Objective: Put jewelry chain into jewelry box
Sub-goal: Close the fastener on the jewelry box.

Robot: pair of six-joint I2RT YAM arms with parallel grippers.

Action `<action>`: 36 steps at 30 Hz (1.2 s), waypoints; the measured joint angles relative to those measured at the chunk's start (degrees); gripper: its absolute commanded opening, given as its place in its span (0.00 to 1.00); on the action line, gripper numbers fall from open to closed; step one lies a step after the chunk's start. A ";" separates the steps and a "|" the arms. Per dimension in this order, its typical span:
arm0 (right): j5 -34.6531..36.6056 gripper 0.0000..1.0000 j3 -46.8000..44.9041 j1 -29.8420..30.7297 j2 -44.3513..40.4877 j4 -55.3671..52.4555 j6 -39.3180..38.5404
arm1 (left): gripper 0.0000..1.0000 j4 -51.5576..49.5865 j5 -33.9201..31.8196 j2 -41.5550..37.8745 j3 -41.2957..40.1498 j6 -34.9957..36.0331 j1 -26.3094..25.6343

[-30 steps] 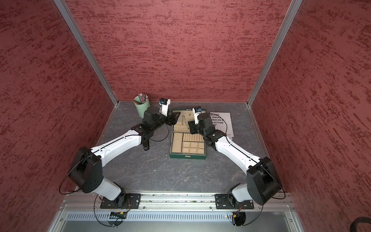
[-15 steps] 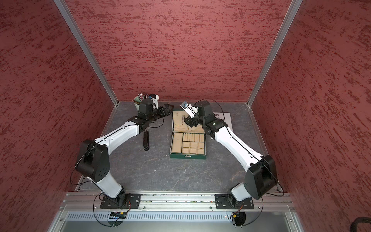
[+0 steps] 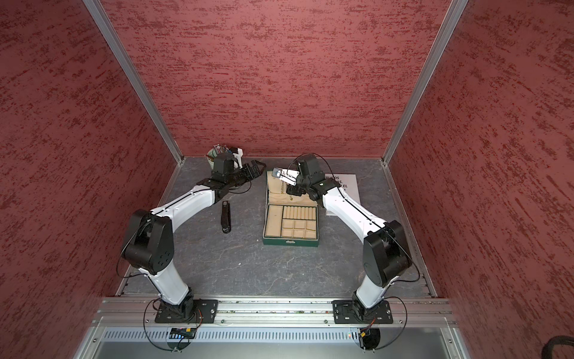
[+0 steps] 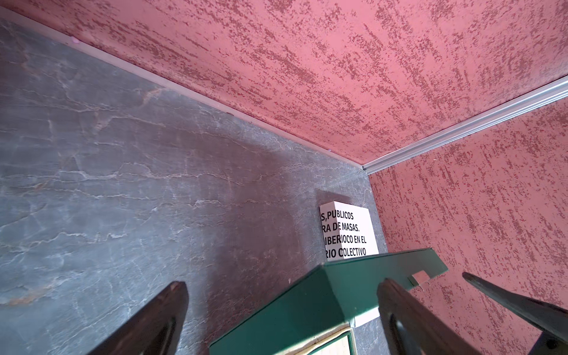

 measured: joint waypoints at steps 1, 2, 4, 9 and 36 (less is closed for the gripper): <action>-0.22 0.90 0.13 0.00 0.24 0.09 -1.11 | 1.00 -0.17 0.24 0.35 0.44 0.00 0.00; -0.42 0.90 0.26 0.00 0.50 0.24 -2.10 | 1.00 -0.52 0.44 0.63 0.94 0.00 0.00; -0.94 0.90 0.61 0.00 1.11 0.37 -3.67 | 1.00 -1.22 0.81 1.36 2.21 0.02 0.00; -2.38 0.89 1.05 0.04 2.36 0.57 -6.99 | 1.00 -2.27 1.75 2.97 3.93 0.00 0.00; -1.75 0.67 2.54 0.94 9.20 7.15 -16.13 | 1.00 -4.72 5.79 5.05 5.68 -0.39 0.02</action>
